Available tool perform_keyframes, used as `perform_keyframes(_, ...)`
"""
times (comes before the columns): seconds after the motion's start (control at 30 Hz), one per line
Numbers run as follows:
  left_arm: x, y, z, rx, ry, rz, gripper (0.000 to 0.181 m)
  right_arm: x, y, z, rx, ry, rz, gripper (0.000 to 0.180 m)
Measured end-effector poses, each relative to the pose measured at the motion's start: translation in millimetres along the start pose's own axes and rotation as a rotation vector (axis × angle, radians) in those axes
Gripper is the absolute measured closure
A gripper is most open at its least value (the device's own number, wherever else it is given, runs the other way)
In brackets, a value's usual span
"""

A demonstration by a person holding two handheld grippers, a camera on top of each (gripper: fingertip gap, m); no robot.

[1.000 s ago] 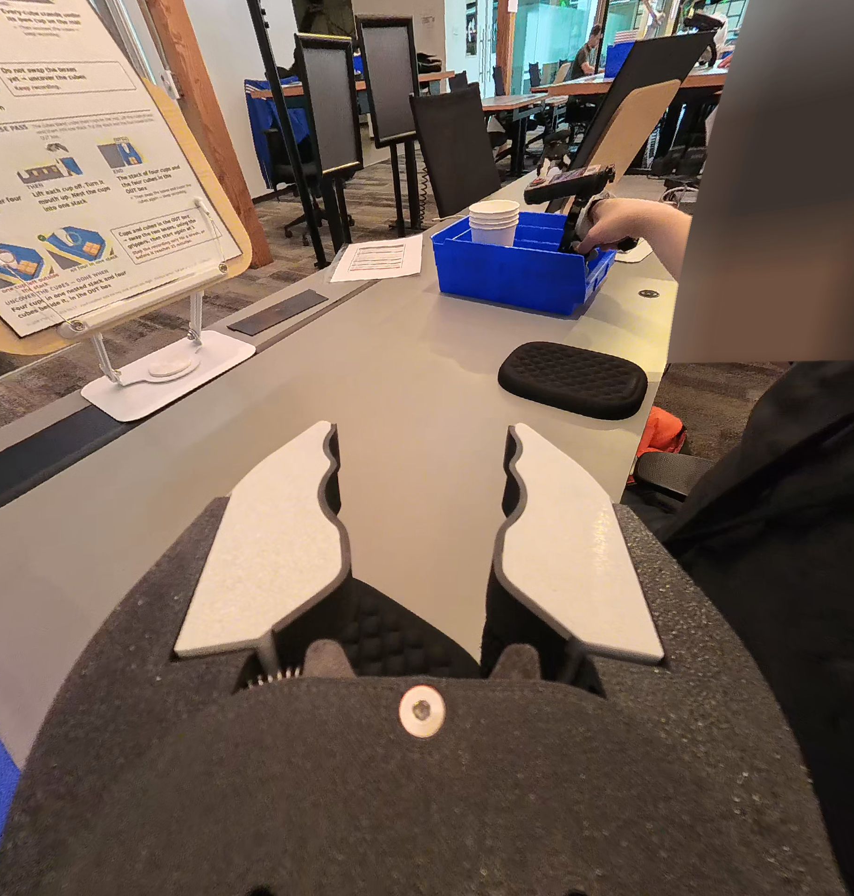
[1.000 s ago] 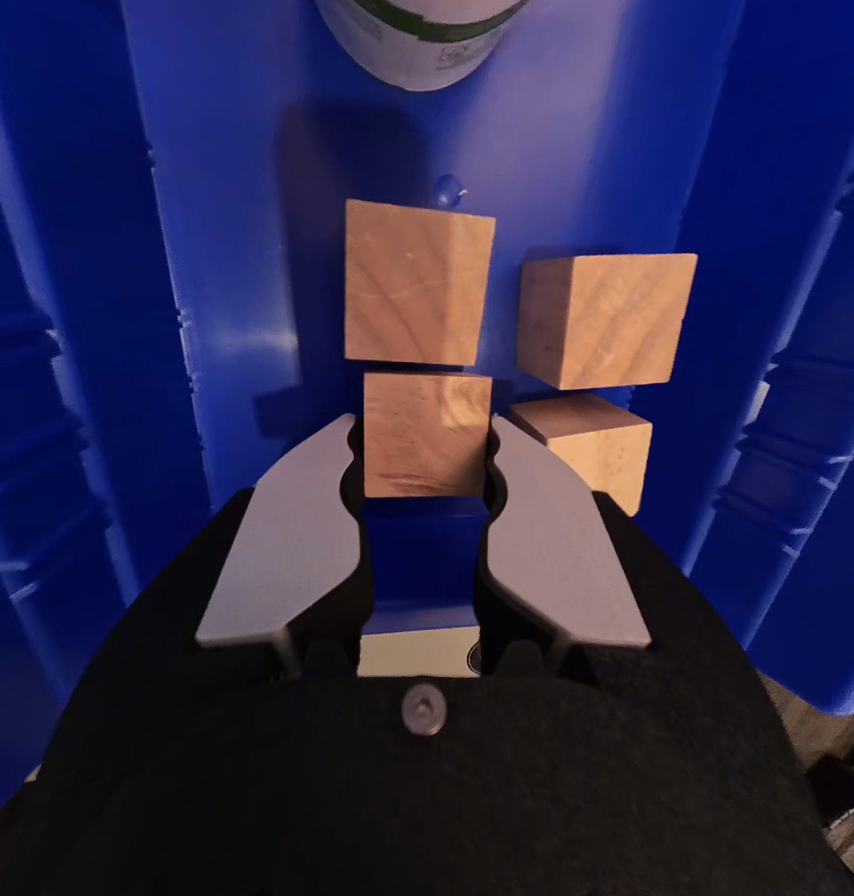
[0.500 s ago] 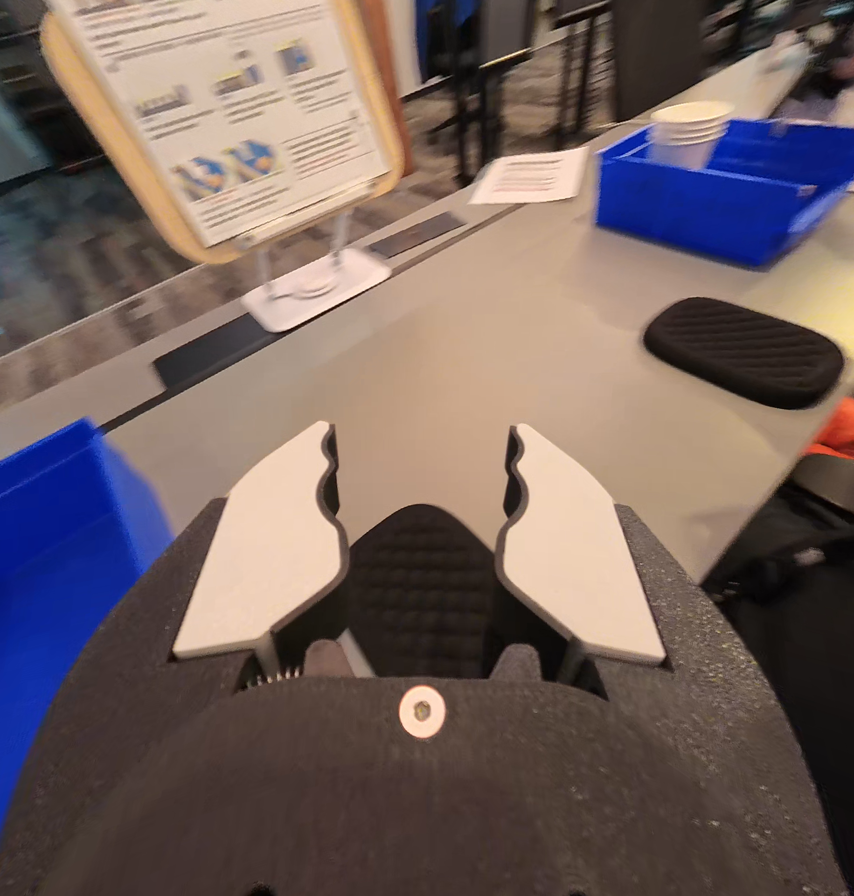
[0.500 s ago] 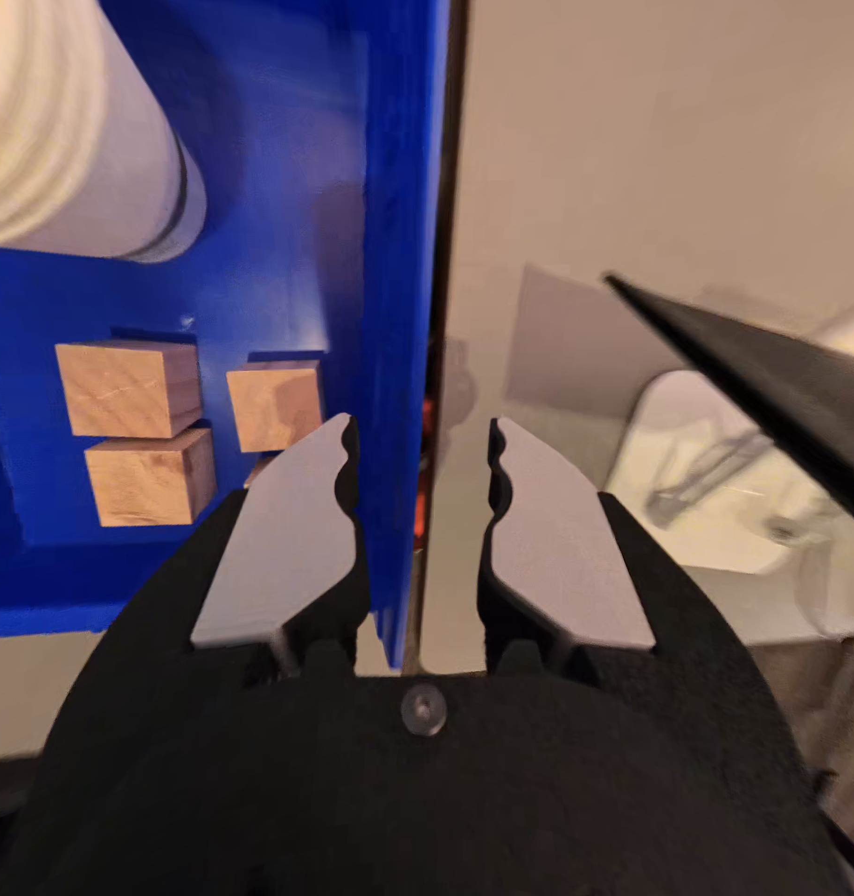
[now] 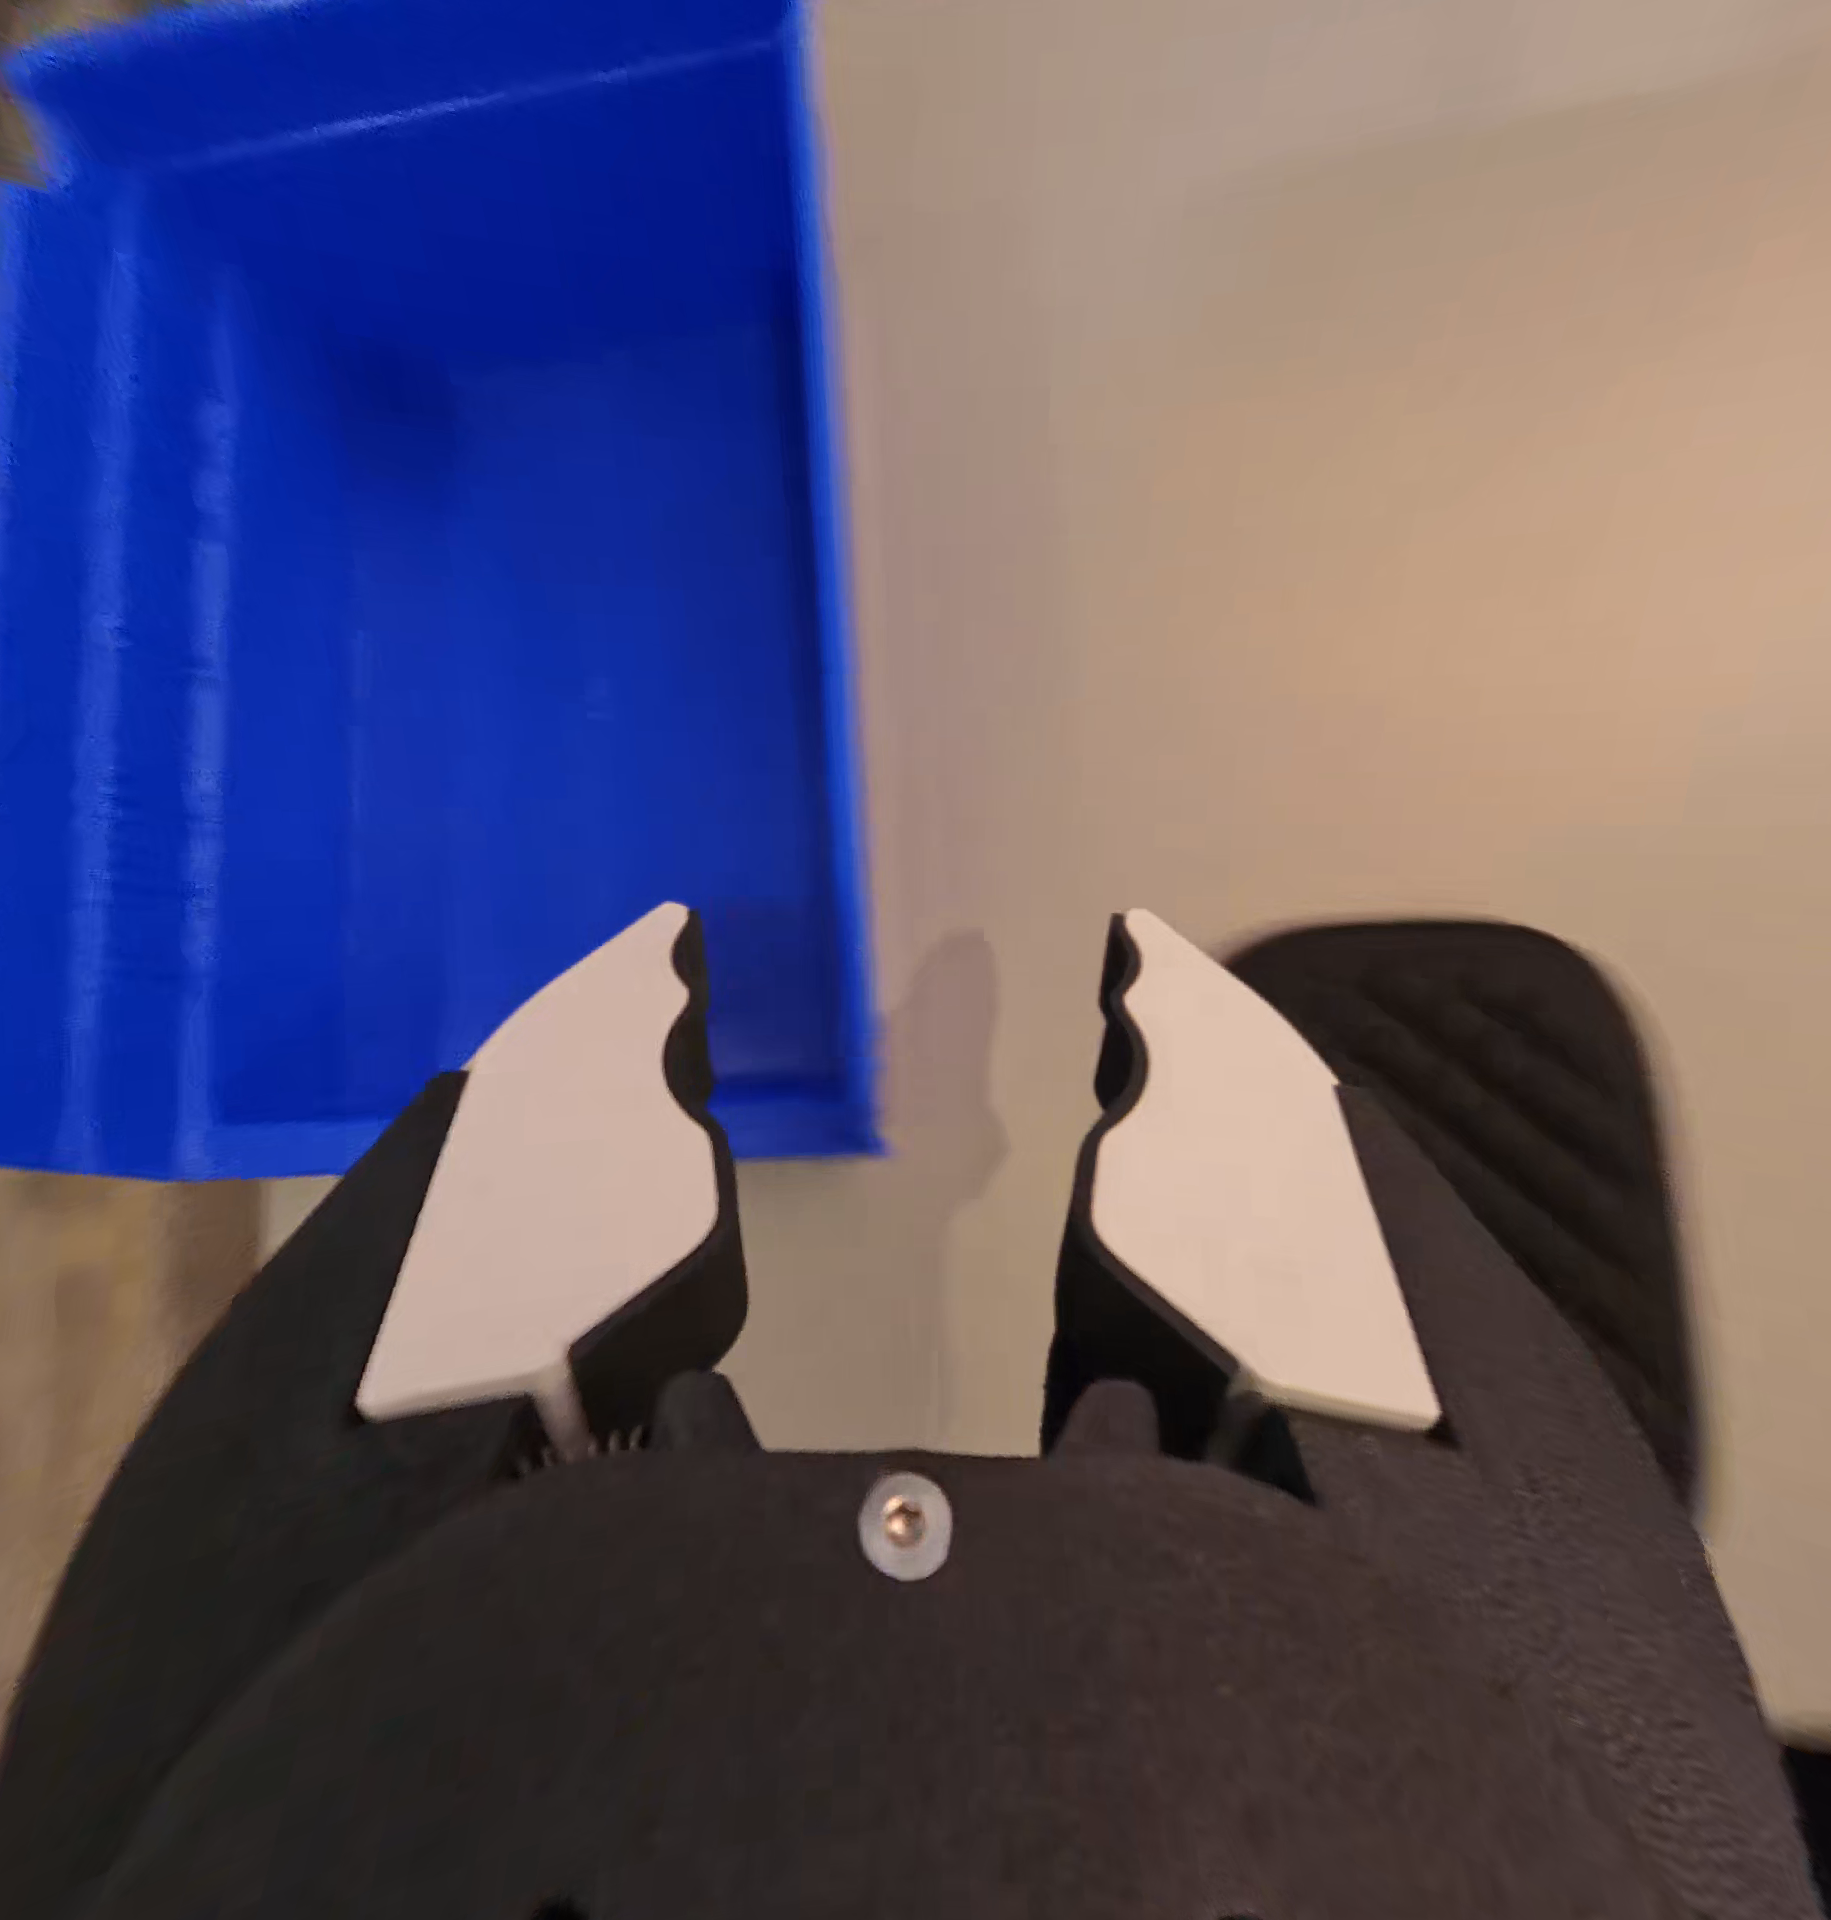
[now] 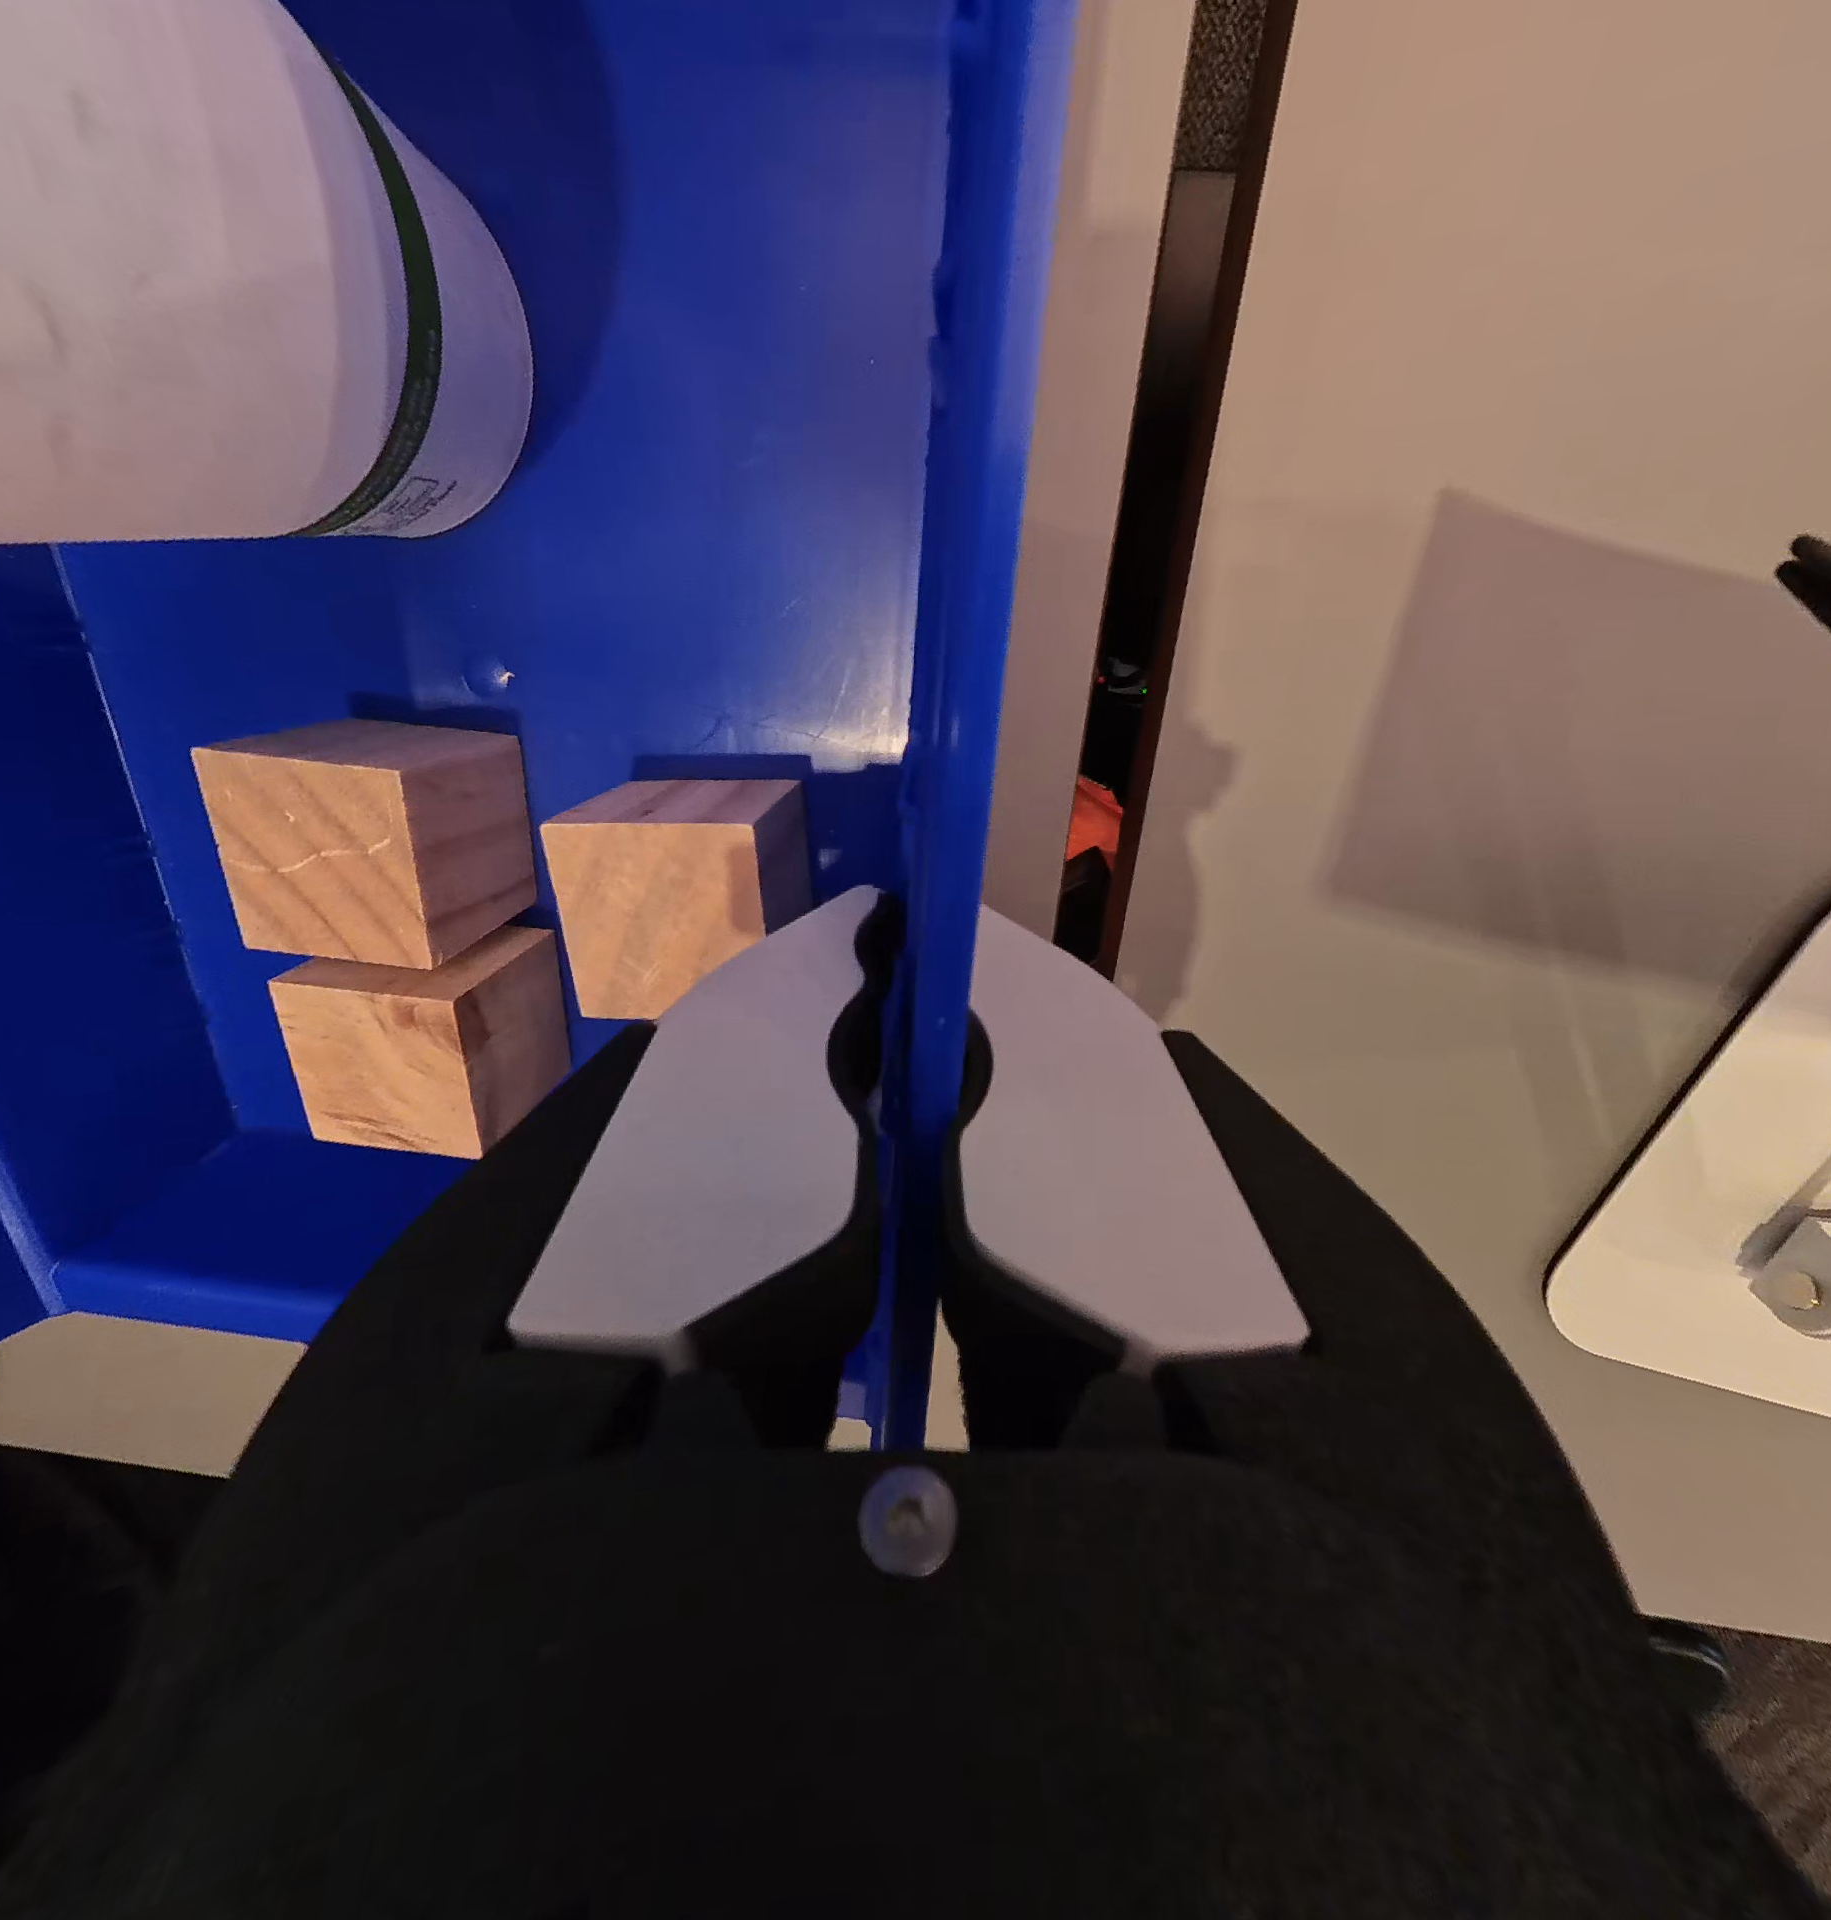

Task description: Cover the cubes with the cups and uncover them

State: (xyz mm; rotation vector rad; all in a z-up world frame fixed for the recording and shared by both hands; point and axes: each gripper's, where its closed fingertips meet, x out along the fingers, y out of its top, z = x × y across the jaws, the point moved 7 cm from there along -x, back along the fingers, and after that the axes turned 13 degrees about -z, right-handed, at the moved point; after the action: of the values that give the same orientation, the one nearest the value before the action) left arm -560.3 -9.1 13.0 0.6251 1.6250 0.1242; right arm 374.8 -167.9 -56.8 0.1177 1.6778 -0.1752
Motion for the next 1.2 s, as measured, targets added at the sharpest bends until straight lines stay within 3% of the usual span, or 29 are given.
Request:
perform_keyframes(0.17,46.7,12.7,-7.1,0.002,-0.021,-0.256,0.131,0.2,-0.4,-0.9,-0.008,-0.011,0.003,0.174)
perform_keyframes(0.27,67.5,17.8,-6.6,0.005,-0.013,-0.342,0.173,0.3,-0.7,-1.2,-0.014,-0.013,0.003,0.173)
perform_keyframes(0.43,78.4,46.7,11.4,0.012,-0.025,-0.361,0.174,0.4,-0.4,-1.2,-0.011,-0.009,-0.004,0.173)
perform_keyframes(0.67,80.9,78.4,87.4,0.09,-0.011,-0.351,0.173,0.4,1.7,-2.8,0.016,-0.002,-0.028,0.174)
perform_keyframes(0.97,64.4,80.4,194.6,0.198,-0.114,-0.27,0.172,-11.3,29.5,-5.6,0.039,0.001,-0.009,0.168)
perform_keyframes(1.07,59.0,78.1,222.5,0.239,-0.134,-0.242,0.172,-6.4,36.9,-5.6,0.045,-0.033,-0.088,0.166)
perform_keyframes(1.2,53.0,77.0,256.5,0.273,-0.225,-0.179,0.162,-3.4,40.7,-2.5,0.082,0.011,-0.117,0.175)
